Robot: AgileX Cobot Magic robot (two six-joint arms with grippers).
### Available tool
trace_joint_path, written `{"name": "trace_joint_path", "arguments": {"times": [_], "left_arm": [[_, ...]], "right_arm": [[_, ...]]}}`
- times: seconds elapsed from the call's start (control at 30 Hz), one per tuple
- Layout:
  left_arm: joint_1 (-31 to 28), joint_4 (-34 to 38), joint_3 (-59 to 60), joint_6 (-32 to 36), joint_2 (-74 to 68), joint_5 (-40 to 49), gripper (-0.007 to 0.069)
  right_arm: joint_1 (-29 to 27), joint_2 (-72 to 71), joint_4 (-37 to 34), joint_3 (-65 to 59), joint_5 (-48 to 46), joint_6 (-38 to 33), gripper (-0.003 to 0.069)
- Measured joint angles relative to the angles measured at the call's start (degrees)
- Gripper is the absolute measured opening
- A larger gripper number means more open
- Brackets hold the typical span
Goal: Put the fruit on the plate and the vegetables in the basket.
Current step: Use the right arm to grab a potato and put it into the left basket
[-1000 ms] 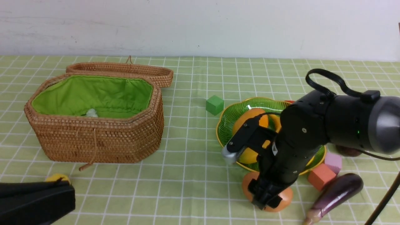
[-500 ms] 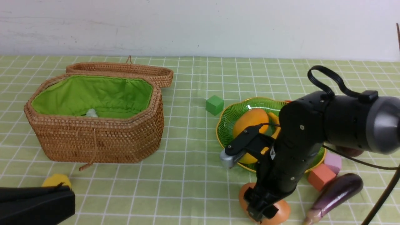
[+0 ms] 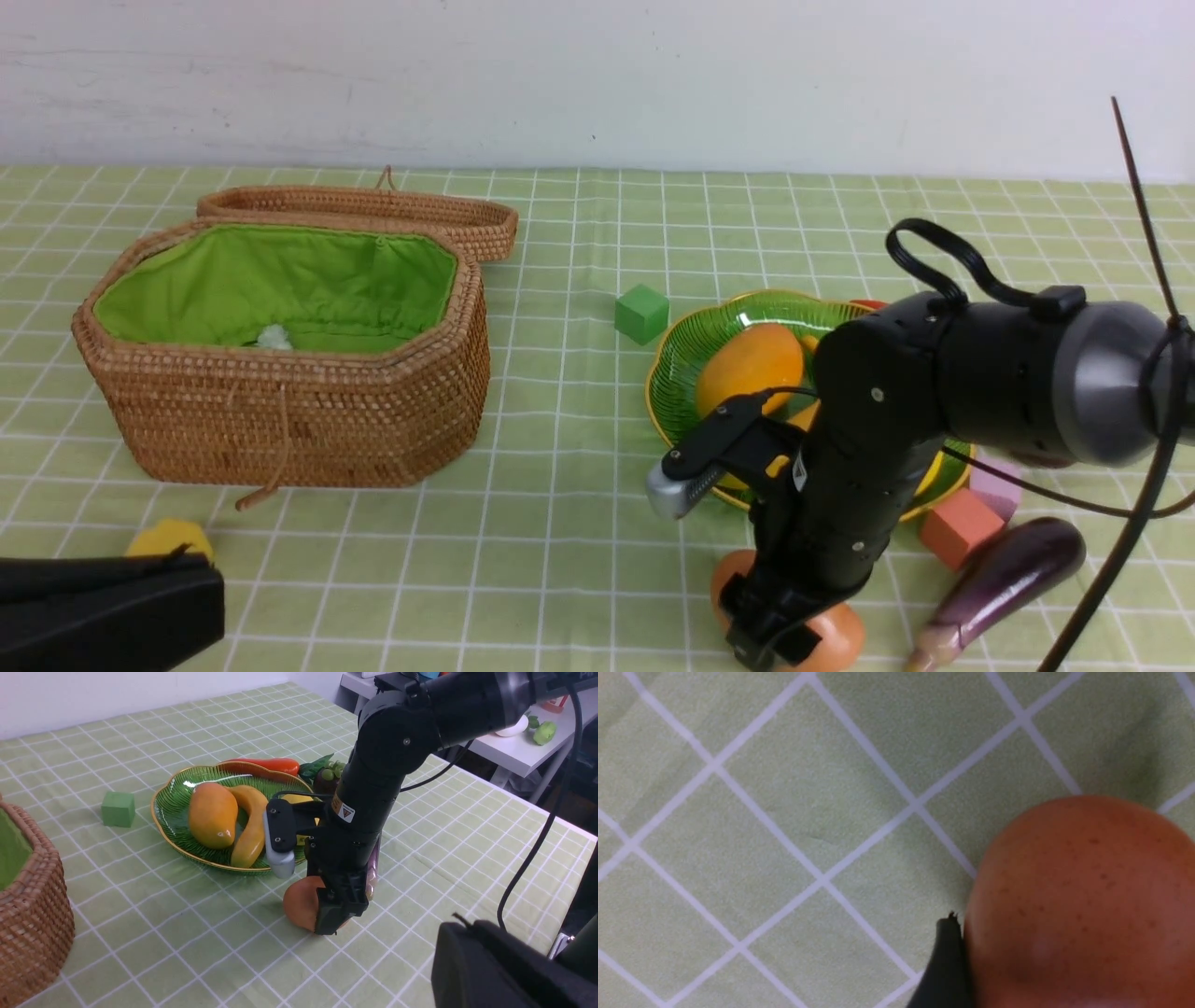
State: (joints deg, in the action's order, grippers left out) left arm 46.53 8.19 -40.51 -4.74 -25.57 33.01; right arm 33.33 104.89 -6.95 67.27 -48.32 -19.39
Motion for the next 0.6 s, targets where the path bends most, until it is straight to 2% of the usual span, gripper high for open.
{"name": "trace_joint_path", "arguments": {"times": [0.6], "left_arm": [[0.00,0.00,0.00,0.00,0.00,-1.49,-0.0013]], "right_arm": [[0.00,-0.74,0.08,1.23,-2.00,0.00,0.0571]]}}
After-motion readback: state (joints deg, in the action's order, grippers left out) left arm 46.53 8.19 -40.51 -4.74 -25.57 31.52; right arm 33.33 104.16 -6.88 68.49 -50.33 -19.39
